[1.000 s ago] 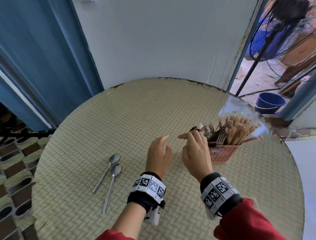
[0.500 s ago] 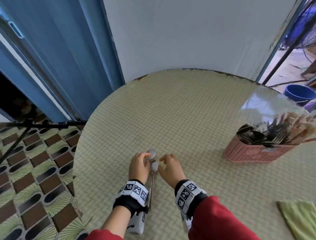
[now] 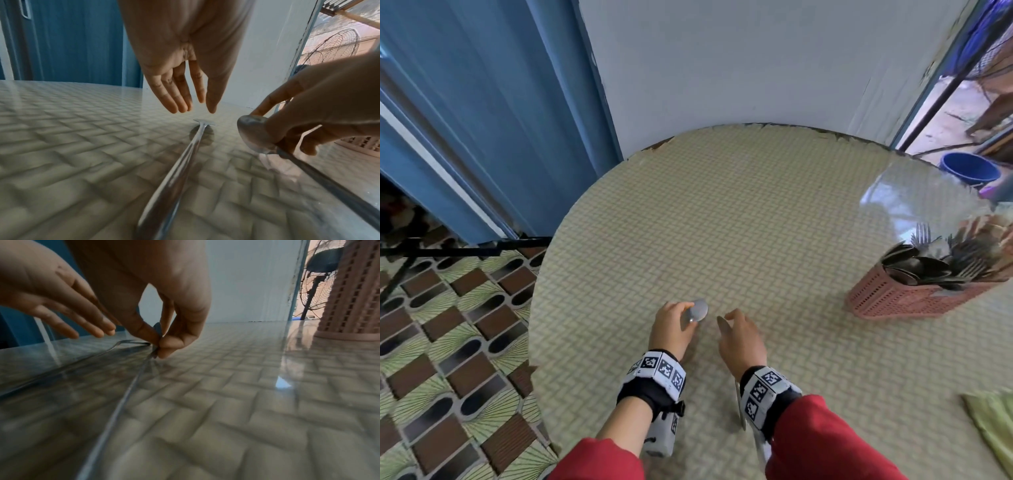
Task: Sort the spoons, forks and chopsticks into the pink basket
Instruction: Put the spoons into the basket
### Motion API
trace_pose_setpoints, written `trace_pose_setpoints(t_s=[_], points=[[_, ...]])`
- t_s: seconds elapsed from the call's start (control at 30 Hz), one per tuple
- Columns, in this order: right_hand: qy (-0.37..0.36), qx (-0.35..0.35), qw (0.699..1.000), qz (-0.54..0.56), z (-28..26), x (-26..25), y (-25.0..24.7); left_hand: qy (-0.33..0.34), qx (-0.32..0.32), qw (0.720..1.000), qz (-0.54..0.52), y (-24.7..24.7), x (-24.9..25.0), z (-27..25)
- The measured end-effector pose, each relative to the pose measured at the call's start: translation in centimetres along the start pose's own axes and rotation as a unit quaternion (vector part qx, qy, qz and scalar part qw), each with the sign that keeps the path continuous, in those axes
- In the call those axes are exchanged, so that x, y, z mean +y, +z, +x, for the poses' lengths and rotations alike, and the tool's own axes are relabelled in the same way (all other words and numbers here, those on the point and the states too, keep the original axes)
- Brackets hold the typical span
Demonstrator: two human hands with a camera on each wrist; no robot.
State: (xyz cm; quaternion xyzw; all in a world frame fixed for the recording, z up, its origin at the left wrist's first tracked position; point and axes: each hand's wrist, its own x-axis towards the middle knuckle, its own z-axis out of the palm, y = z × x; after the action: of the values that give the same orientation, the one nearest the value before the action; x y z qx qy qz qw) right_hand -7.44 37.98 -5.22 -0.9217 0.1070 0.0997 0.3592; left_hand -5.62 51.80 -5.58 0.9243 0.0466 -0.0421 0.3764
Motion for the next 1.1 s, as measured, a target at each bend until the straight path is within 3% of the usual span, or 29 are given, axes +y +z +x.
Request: trace_pose_setpoints(t_s=[0.17,0.3,0.4,0.57,0.77,1.0,1.1], points=[[-0.033,0.022,0.998,0.040,1.0,0.9,-3.4,0.014,-0.058,0.997,0.057,1.4,1.1,1.6],[-0.061,0.065,0.992,0.086,1.4,1.0,-7.8,-0.005,-0.014,0.995,0.099,1.7,2.1,1.8],[-0.084,0.130,0.982,0.108,1.4,1.3,-12.3,-0.013,0.002,0.998,0.064,1.5,4.2,1.4],[-0.161,0.239,0.954,0.081,-0.4,1.8,-21.0,0.072,0.034,0.994,-0.072,2.2,11.6,0.8],[-0.219,0.339,0.913,0.061,-2.7,4.0,-29.9,0.194,0.094,0.962,-0.169,2.9,23.1,-1.7],[-0.248,0.420,0.869,0.084,-3.0,8.5,-34.7,0.303,0.165,0.912,-0.221,5.6,30.7,-4.4],[-0.279,0.400,0.867,0.102,-2.9,9.7,-35.6,0.324,0.199,0.899,-0.215,6.9,32.3,-5.3]])
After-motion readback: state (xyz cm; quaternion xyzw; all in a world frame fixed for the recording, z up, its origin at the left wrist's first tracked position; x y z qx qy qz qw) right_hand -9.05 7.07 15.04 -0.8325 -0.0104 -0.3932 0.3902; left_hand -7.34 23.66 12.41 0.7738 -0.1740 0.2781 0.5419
